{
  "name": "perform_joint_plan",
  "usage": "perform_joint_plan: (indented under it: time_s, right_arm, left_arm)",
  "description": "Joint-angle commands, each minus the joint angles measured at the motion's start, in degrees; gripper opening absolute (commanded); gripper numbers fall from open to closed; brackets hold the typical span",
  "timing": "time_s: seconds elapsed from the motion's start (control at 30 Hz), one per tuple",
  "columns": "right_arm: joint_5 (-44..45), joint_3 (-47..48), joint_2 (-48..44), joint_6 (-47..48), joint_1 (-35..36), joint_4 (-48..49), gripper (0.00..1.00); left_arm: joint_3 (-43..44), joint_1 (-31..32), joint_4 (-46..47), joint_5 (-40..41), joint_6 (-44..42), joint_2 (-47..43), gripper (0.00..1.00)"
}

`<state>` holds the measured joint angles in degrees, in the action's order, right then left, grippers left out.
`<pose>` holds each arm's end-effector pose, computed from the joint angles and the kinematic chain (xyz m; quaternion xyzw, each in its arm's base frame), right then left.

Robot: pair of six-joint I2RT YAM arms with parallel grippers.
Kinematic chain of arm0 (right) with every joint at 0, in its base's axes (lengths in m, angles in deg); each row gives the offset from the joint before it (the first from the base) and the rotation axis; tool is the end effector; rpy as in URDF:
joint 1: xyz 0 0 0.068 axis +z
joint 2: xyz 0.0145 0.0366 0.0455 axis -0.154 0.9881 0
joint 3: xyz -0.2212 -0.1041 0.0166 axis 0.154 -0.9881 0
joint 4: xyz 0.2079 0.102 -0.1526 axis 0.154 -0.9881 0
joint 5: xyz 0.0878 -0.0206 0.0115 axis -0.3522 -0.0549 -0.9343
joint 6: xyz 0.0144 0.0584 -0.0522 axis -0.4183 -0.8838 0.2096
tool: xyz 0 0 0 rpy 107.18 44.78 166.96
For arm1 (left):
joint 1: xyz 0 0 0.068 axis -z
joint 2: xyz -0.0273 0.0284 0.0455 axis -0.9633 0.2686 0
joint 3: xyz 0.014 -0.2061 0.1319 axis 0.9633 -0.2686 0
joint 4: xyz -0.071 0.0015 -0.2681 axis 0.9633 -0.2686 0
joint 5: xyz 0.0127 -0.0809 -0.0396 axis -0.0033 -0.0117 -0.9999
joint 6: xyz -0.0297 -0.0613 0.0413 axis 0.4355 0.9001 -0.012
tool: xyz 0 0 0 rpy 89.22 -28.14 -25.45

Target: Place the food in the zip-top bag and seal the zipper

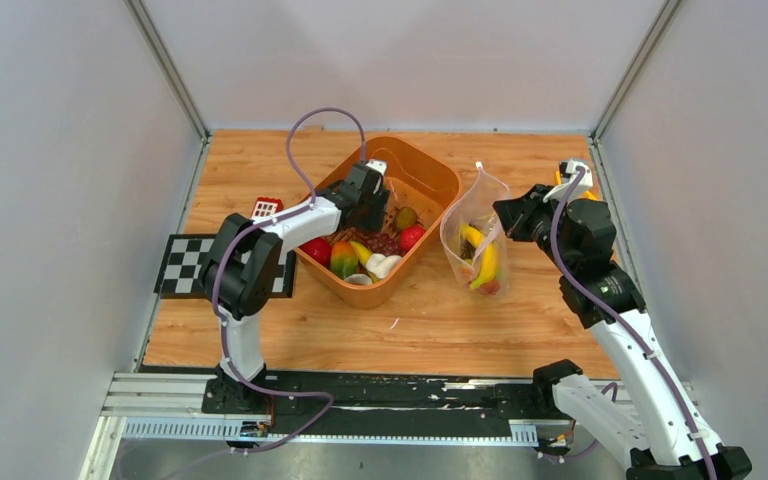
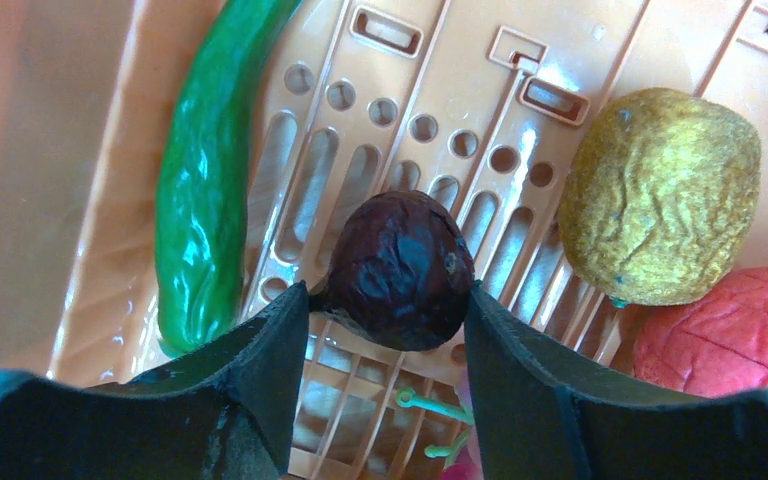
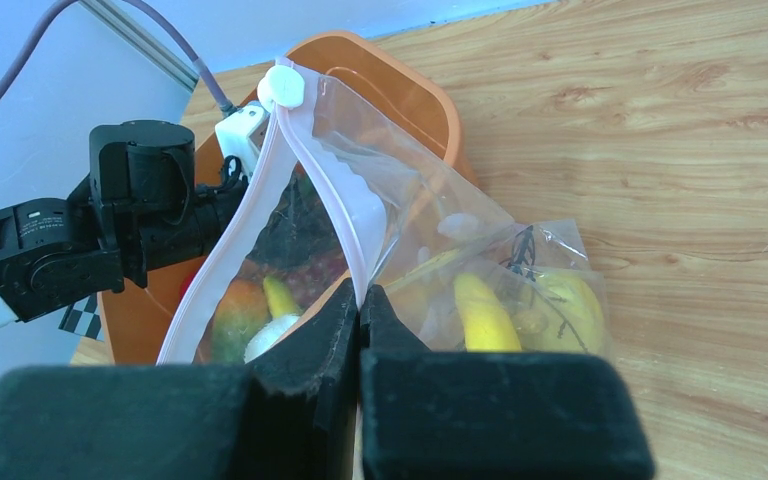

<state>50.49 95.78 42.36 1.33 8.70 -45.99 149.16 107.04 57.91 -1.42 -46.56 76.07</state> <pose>0.2377 0.0797 0.3374 0.0350 0.7842 0.2491 0.5673 0.3798 -0.2308 0.1313 0.1138 0.9295 -0.0739 0.3431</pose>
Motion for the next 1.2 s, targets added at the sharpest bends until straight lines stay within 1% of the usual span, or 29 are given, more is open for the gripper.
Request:
perform_joint_plan:
  time_s: [0.0,0.07,0.17,0.37,0.63,0.7,0.9,1.03,1.17]
  right_arm:
    - [0.0,0.7,-0.3,0.4,0.3,2.6,0.0]
    - [0.1,0.8,-0.4,0.5,0.3,2.7,0.0]
    - [0.2,0.8,-0.3,0.5,0.3,2.6,0.0]
    - [0.2,0.7,-0.2,0.3,0.3,2.8,0.0]
    - [-0.2,0.6,0.0,-0.1,0.3,3.1,0.0]
    - [-0.2,0.6,0.0,-0.1,0.3,3.1,0.0]
    - [-0.7,0.6,0.5,-0.3,0.3,3.5,0.0]
    - [-1.1,0.5,0.9,-0.5,0.3,3.8,0.0]
    - [-1.3,0.5,1.2,-0.7,0.3,4.1,0.0]
  left_arm:
    - [1.6,0.0,0.6,-0.8,-0.5,-0.2,0.58]
    - [1.3,0.0,1.0,-1.0,-0.5,-1.1,0.52]
    - [0.4,0.1,1.7,-1.7,-0.7,-3.0,0.46]
    - [-2.6,0.0,4.3,-5.4,-0.8,-9.5,0.42]
    - [-4.0,0.1,4.5,-8.5,0.1,-17.3,0.41]
    - [-4.4,0.1,5.0,-10.9,0.4,-19.5,0.41]
    - [-5.5,0.0,6.6,-14.0,1.8,-26.6,0.41]
    - [-6.5,0.1,8.7,-16.7,3.0,-31.9,0.4]
    - [-7.7,0.4,12.9,-20.8,4.8,-36.3,0.4]
